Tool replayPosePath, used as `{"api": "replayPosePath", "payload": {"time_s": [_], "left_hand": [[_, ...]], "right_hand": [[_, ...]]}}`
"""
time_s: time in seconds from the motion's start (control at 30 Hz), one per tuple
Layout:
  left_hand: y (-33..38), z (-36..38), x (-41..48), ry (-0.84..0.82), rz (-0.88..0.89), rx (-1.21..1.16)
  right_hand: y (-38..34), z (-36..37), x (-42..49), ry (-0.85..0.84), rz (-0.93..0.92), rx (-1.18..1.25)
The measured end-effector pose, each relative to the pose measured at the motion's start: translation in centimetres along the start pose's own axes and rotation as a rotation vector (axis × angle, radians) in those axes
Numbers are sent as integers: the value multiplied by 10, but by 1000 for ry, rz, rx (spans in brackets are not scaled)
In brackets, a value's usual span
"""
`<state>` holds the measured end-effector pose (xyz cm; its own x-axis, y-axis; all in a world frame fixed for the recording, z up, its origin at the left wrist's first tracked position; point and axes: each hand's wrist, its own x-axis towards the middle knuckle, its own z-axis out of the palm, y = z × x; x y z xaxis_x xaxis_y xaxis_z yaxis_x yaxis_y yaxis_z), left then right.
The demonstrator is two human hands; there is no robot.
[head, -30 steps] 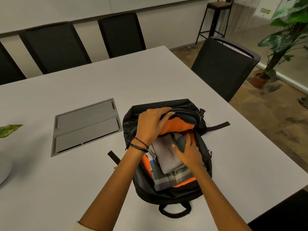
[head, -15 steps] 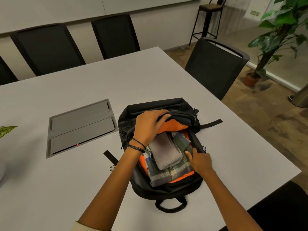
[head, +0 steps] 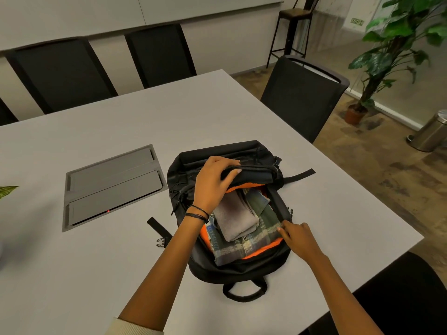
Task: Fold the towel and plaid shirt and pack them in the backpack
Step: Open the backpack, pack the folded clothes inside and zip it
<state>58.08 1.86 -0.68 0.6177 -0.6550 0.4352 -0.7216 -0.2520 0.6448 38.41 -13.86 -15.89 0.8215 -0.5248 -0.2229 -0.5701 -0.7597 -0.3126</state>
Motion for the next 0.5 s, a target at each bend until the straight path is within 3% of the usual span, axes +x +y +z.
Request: {"api": "replayPosePath", "payload": {"time_s": [0.2,0.5], "left_hand": [[-3,7,-8,-42,-7,5],[-2,12,-23,-123,-68,-27]], "right_hand": [[-8,14,-13,163,69,128],[-29,28,-9,176,331,98]]}}
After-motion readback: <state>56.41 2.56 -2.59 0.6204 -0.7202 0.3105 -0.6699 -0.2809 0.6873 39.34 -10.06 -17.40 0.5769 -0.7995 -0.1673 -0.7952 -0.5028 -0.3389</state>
